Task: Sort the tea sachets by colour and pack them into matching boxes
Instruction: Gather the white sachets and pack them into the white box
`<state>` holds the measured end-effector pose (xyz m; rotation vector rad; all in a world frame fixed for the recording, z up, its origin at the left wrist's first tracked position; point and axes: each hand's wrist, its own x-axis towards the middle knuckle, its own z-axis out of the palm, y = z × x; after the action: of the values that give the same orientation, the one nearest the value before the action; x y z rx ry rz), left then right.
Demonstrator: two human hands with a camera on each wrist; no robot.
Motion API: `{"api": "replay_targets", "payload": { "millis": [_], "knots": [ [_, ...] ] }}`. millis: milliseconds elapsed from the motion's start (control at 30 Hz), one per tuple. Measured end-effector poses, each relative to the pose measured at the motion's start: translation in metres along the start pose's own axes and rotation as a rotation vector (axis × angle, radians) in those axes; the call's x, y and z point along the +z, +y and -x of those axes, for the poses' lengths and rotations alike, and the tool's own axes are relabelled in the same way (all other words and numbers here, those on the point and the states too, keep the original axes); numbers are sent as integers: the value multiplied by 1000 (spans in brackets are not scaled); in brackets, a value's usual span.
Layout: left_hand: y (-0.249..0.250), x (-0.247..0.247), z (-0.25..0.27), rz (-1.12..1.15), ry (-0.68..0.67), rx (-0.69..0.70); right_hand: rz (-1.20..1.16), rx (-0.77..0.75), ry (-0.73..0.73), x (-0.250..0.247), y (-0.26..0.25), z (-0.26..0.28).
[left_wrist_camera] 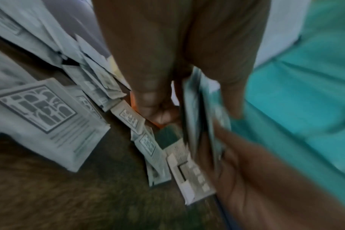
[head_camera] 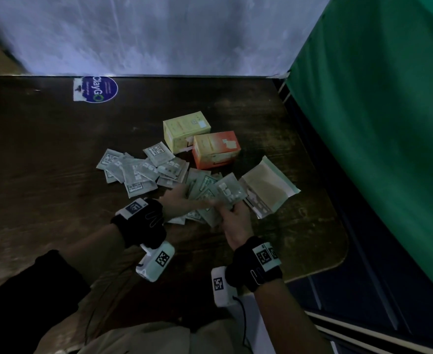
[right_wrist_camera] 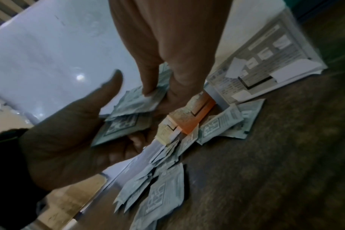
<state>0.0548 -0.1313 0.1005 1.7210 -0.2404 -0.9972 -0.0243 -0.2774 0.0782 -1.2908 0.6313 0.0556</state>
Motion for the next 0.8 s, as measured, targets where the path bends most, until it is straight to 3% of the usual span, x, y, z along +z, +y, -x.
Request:
{"api": "replay_targets", "payload": {
  "millis": [100, 167, 333, 433, 500, 633, 700, 800],
  "knots": [
    [-9, 4, -5, 22, 23, 58, -4, 37, 6, 5, -6, -3],
    [-2, 7, -2, 80, 48, 77, 63, -25, 41, 6, -12, -5],
    [9, 7, 4, 287, 89, -9, 447, -387, 260, -10, -17, -12],
    [8, 2, 2, 418, 80, -59, 489, -708, 386, -18, -26, -11],
    [8, 0, 2, 501, 65, -89, 598, -927, 275, -20, -29, -10],
    [13, -2, 4, 626, 24, -87, 910, -1141, -82, -21, -26, -8],
    [14, -3, 5, 689, -8, -73, 982, -1221, -144, -20, -22, -9],
    [15, -4, 7, 712, -14, -71, 1021, -1278, -121, -20, -19, -11]
  ]
}}
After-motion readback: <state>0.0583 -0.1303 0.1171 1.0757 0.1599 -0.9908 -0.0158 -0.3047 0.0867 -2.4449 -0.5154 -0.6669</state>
